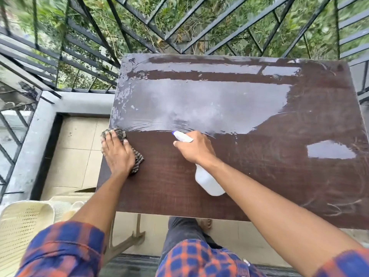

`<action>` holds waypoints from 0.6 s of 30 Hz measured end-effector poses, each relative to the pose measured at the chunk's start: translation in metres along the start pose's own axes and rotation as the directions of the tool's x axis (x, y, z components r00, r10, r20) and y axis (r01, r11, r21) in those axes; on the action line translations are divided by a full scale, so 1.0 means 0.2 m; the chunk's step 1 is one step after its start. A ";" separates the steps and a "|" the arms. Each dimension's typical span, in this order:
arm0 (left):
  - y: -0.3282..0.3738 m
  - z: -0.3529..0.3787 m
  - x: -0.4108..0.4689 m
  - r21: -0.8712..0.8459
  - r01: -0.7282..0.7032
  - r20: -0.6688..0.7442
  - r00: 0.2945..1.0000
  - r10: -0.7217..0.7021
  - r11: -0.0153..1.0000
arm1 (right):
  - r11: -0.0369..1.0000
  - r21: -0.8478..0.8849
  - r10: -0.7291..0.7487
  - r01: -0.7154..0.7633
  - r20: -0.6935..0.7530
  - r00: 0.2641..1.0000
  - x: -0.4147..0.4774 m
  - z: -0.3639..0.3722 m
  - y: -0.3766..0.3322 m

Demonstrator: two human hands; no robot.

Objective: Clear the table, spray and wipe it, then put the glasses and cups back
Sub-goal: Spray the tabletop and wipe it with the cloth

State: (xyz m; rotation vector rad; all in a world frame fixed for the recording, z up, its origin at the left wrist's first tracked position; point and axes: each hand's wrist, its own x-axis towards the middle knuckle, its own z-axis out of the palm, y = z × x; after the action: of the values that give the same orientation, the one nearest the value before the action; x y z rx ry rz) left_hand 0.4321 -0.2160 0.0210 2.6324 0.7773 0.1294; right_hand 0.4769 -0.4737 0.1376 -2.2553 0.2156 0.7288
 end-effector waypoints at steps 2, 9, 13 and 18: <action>0.01 0.00 0.10 -0.009 -0.004 -0.017 1.000 0.004 1.000 | 1.000 -0.001 0.007 -0.007 0.010 1.000 0.04 0.00 -0.04; 0.05 0.05 0.37 0.064 -0.276 0.000 0.961 0.277 0.959 | 0.993 0.056 0.100 -0.100 0.000 0.995 0.19 -0.04 -0.19; 0.24 0.09 0.50 0.059 -0.389 0.126 0.916 0.380 0.919 | 0.955 0.217 0.218 -0.200 -0.061 0.974 0.29 -0.12 -0.17; 0.66 0.25 0.34 0.013 -0.603 0.274 0.769 0.577 0.797 | 0.848 0.450 0.383 -0.281 -0.153 0.911 0.30 -0.32 -0.05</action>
State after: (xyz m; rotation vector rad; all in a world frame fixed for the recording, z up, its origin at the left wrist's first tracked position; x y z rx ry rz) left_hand 0.5657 -0.2988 0.0256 2.8179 -0.1649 -0.0863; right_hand 0.5578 -0.5087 0.1458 -1.8969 0.8248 0.5188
